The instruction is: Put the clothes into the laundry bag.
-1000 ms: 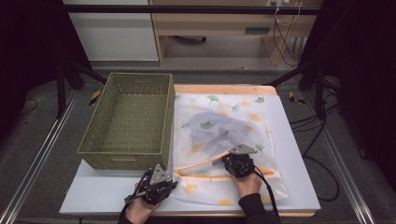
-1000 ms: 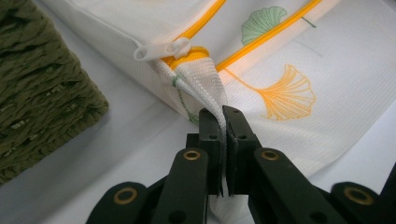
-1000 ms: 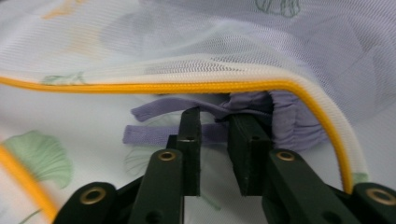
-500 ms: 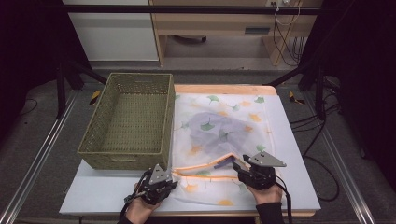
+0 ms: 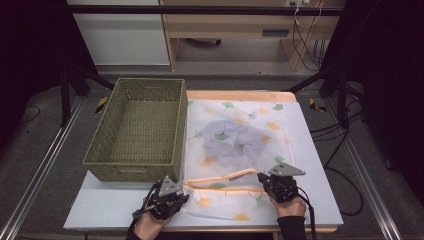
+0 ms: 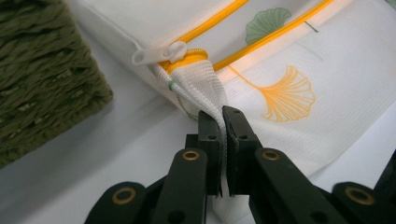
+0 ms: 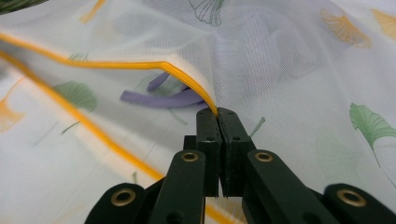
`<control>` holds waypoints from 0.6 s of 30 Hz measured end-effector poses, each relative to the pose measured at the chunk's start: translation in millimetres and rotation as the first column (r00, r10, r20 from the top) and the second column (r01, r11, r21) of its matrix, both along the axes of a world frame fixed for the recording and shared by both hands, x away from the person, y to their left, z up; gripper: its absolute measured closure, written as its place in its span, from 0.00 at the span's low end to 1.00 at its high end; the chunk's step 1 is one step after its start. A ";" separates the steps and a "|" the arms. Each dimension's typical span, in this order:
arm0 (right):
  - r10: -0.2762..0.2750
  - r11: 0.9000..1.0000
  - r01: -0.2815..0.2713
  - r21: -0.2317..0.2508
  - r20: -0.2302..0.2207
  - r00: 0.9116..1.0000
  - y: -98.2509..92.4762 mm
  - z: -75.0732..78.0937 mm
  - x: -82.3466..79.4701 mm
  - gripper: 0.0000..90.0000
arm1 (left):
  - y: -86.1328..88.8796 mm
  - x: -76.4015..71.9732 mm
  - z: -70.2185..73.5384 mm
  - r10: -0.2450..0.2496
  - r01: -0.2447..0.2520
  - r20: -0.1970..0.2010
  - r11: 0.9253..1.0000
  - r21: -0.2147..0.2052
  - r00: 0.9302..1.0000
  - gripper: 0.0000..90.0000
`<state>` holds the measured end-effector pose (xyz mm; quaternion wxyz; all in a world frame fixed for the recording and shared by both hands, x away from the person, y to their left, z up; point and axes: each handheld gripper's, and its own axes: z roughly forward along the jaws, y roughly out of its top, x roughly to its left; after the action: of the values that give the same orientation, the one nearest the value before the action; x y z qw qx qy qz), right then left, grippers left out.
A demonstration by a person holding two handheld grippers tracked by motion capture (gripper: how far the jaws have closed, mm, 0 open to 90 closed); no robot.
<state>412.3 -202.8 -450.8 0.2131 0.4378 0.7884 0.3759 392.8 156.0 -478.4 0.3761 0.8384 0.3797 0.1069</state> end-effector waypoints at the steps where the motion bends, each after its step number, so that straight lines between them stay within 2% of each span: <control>1: 0.014 1.000 -0.014 -0.004 -0.008 1.000 -0.6 -0.8 -1.9 0.98 | 1.1 -0.2 0.6 0.006 -0.006 -0.006 1.000 -0.005 1.000 0.94; 6: 0.034 0.999 -0.037 -0.036 -0.077 0.996 2.7 -11.6 -3.2 0.97 | 6.2 0.8 2.9 0.032 -0.032 -0.005 0.999 -0.017 0.999 0.85; 9: 0.039 0.998 -0.043 -0.037 -0.100 0.994 5.4 -18.2 -1.7 0.91 | 9.9 2.5 3.7 0.042 -0.041 0.009 0.999 -0.030 0.999 0.76; 11: 0.041 0.999 -0.044 -0.018 -0.117 0.992 5.7 -20.4 -2.0 0.85 | 11.8 3.7 3.8 0.048 -0.047 0.009 0.998 -0.033 0.999 0.70; 14: 0.056 0.998 -0.053 0.028 -0.101 0.993 2.1 -15.8 -5.8 0.75 | 13.7 4.5 4.0 0.047 -0.047 0.005 0.998 -0.041 0.999 0.67; 18: 0.030 0.996 -0.026 0.085 -0.039 0.999 -13.3 -2.6 -13.8 0.64 | 15.0 4.6 5.4 0.066 -0.065 0.012 0.997 -0.051 0.998 0.66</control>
<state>398.5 -216.1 -453.4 0.1735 0.4427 0.7821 0.4029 397.4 171.0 -473.0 0.3961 0.8149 0.4070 0.1152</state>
